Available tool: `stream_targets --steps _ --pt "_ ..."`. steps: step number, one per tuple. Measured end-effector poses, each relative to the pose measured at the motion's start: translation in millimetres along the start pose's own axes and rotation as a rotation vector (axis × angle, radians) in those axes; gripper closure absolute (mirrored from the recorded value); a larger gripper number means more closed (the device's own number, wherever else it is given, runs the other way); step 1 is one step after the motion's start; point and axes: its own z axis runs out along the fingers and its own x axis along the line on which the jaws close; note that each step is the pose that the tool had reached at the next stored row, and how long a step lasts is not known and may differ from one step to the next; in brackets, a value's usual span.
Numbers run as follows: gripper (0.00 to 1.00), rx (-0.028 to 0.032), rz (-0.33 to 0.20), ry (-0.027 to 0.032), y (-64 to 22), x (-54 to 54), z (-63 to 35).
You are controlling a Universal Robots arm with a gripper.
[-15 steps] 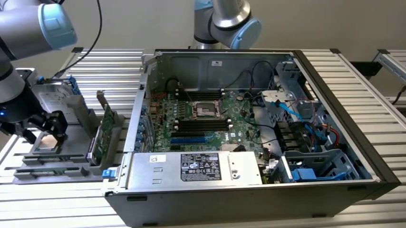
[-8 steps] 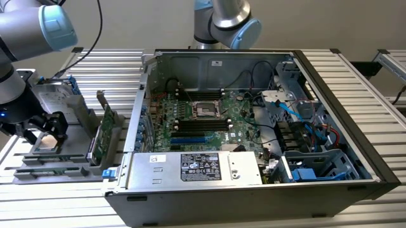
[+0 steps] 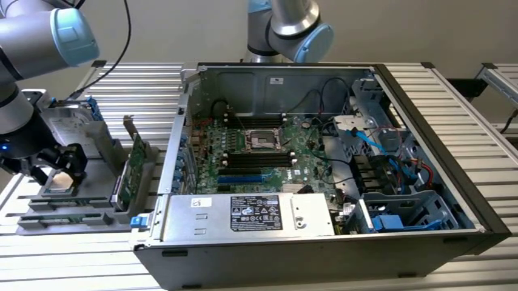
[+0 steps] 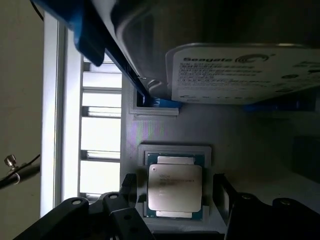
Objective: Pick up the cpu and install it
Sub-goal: 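Pick up the cpu and move it towards the insertion slot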
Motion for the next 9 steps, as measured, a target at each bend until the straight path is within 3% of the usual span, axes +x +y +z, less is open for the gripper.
stream_targets --steps 9 --pt "0.28 -0.0023 0.001 -0.0001 -2.3 -1.7 -0.1"
